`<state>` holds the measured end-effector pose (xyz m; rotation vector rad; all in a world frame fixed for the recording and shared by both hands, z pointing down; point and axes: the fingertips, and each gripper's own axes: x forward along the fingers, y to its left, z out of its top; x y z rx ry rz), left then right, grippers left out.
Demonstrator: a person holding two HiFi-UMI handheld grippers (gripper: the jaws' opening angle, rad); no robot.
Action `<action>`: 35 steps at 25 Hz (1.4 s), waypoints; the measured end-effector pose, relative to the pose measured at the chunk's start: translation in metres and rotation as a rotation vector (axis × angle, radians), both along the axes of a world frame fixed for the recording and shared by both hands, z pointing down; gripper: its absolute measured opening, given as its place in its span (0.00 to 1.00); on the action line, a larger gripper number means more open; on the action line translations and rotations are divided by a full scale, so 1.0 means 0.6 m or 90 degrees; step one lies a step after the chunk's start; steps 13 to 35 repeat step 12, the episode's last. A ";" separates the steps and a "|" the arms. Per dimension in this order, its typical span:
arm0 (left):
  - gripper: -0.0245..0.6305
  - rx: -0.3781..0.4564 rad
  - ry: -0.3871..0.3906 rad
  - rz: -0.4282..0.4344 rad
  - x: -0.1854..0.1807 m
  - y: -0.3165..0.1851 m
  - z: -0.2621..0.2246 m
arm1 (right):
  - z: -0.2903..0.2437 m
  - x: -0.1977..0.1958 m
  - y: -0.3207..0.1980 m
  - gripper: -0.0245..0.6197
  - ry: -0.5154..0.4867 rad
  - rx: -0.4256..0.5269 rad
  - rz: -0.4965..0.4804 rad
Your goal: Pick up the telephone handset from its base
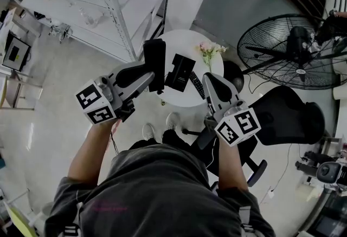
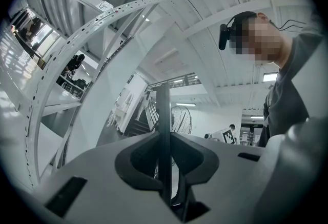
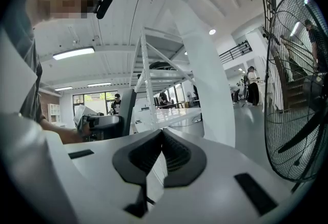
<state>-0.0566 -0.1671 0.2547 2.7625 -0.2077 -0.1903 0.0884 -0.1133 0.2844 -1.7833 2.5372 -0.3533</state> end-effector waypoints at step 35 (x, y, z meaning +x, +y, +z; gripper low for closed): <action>0.16 -0.005 -0.001 0.003 0.008 -0.004 0.008 | 0.003 0.003 -0.006 0.06 0.001 -0.001 -0.003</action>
